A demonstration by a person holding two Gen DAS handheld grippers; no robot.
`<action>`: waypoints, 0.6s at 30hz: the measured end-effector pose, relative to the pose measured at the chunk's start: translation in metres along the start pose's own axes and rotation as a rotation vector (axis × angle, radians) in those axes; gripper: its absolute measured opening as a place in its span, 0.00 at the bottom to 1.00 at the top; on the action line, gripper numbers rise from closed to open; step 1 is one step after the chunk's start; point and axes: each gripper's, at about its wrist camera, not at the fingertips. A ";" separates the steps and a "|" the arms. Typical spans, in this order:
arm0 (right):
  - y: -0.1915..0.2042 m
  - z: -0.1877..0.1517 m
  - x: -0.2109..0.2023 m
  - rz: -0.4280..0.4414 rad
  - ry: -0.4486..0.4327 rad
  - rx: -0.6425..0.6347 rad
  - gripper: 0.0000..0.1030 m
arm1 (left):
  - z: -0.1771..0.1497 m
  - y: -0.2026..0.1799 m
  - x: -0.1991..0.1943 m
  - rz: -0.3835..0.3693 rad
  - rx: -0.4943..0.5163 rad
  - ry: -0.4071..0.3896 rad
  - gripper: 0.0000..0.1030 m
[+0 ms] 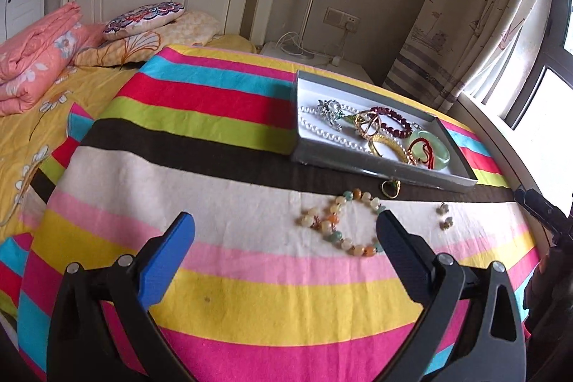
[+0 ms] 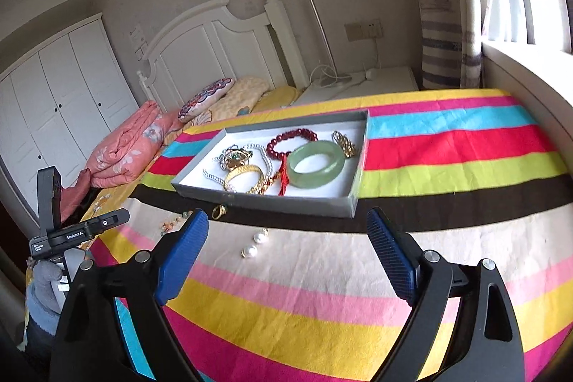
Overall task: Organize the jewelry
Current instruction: 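Move the right tool toward the gold ring with the green stone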
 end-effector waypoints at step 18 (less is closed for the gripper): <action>0.041 -0.038 0.017 -0.044 0.088 -0.085 0.84 | -0.019 -0.001 0.019 0.164 0.042 0.111 0.97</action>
Point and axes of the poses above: each gripper's, at about its wrist camera, not at the fingertips, and x roughly the way its jaws point, y to its left, z to its top, and after that the axes turned 9 degrees about -z, right-handed
